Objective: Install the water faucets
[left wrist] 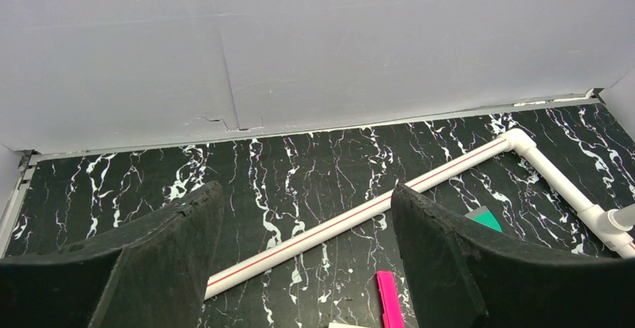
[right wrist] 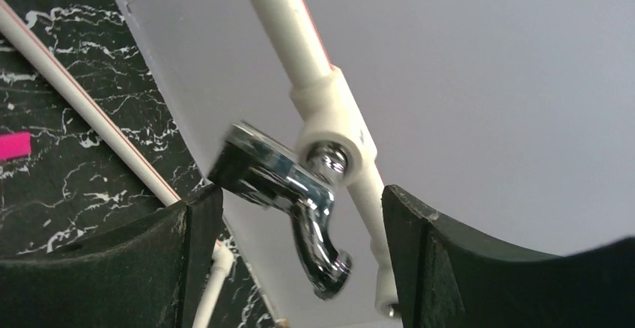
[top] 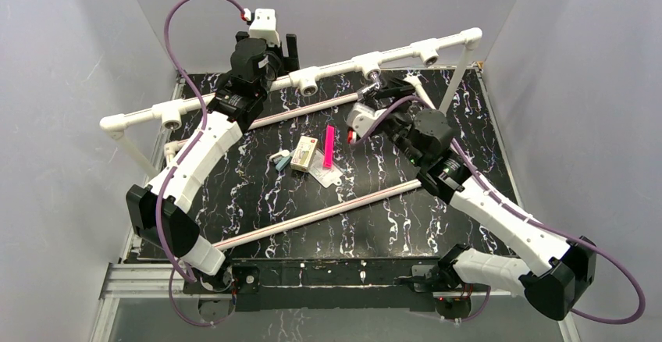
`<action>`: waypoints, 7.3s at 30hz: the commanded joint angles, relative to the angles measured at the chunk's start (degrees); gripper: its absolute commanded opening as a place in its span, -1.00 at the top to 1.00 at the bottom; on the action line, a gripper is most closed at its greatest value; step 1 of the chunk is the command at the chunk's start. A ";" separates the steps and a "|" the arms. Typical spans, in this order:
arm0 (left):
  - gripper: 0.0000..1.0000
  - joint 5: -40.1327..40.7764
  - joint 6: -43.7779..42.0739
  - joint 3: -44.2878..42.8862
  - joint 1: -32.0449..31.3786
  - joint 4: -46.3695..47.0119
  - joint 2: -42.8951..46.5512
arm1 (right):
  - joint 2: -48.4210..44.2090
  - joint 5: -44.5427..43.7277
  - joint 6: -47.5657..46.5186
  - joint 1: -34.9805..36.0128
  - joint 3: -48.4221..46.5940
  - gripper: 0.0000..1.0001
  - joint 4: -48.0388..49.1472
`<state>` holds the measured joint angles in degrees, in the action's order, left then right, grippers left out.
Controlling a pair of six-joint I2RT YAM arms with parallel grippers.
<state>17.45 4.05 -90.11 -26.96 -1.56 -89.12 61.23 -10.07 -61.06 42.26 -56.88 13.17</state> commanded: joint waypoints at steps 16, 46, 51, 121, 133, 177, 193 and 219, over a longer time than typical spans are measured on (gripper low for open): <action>-0.59 -2.07 -0.19 2.75 -1.08 -9.05 -2.12 | 5.95 1.21 -29.54 0.85 -5.53 -0.28 -2.51; -0.59 -2.51 0.06 2.71 -1.08 -9.16 -2.03 | 3.68 -5.89 45.08 0.81 1.11 0.97 17.14; -0.59 -2.64 0.08 2.82 -1.08 -9.16 -1.85 | 4.25 -9.57 62.29 0.81 0.99 0.97 17.52; -0.59 -3.20 0.43 2.44 -1.08 -9.30 -3.05 | -9.25 -16.03 111.76 -2.62 0.65 -0.44 -8.84; -0.59 -3.29 0.43 2.35 -1.08 -9.42 -3.17 | -9.75 -10.09 75.23 -2.58 -8.78 -0.53 -15.34; -0.60 -3.48 0.44 2.55 -1.08 -9.07 -3.18 | -2.64 -0.02 -30.67 -1.54 -9.82 -0.52 -14.93; -0.60 -3.21 0.05 2.65 -1.08 -9.07 -3.40 | 2.36 0.38 -36.24 -0.61 -7.46 -0.45 -11.27; -0.60 -3.19 -0.01 3.01 -1.08 -9.12 -2.55 | 3.33 -3.09 -21.37 -0.34 -5.12 0.97 -7.78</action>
<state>15.42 4.03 -90.28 -27.14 -1.50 -89.47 65.14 -12.49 -91.07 42.09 -62.87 2.48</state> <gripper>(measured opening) 0.796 0.329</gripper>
